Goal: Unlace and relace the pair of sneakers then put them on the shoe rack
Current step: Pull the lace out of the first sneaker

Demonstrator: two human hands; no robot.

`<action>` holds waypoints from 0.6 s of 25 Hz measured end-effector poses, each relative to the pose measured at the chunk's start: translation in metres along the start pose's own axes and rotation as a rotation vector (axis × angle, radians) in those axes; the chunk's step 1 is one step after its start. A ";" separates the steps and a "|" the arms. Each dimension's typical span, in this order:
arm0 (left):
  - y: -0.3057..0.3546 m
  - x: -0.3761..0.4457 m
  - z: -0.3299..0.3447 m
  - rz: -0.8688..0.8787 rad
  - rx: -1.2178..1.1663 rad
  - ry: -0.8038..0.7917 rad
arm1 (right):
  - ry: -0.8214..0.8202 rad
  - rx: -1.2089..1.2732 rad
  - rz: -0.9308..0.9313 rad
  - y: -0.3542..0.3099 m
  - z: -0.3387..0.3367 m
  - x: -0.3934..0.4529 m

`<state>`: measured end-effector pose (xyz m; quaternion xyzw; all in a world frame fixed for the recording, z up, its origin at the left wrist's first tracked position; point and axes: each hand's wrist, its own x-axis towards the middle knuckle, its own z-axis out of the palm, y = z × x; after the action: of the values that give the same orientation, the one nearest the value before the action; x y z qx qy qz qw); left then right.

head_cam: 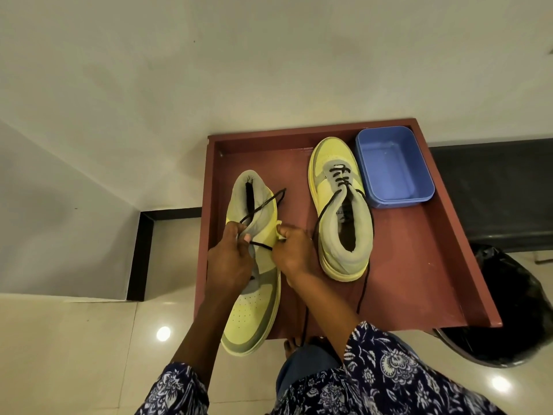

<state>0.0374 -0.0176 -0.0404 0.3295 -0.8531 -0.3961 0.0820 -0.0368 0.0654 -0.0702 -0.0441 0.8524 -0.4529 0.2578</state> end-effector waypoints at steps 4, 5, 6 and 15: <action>0.000 0.000 -0.001 0.004 0.015 -0.006 | 0.008 0.034 0.048 -0.023 -0.005 0.024; 0.000 0.000 -0.001 -0.002 0.010 -0.012 | 0.005 0.035 0.044 -0.029 -0.007 0.029; 0.000 0.000 -0.001 -0.007 0.010 -0.015 | 0.000 0.024 0.034 -0.033 -0.010 0.032; -0.003 0.001 0.000 -0.010 -0.012 -0.024 | 0.024 -0.039 -0.041 -0.021 -0.002 0.018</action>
<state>0.0379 -0.0198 -0.0427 0.3283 -0.8499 -0.4058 0.0719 -0.0565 0.0487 -0.0595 -0.0612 0.8629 -0.4421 0.2370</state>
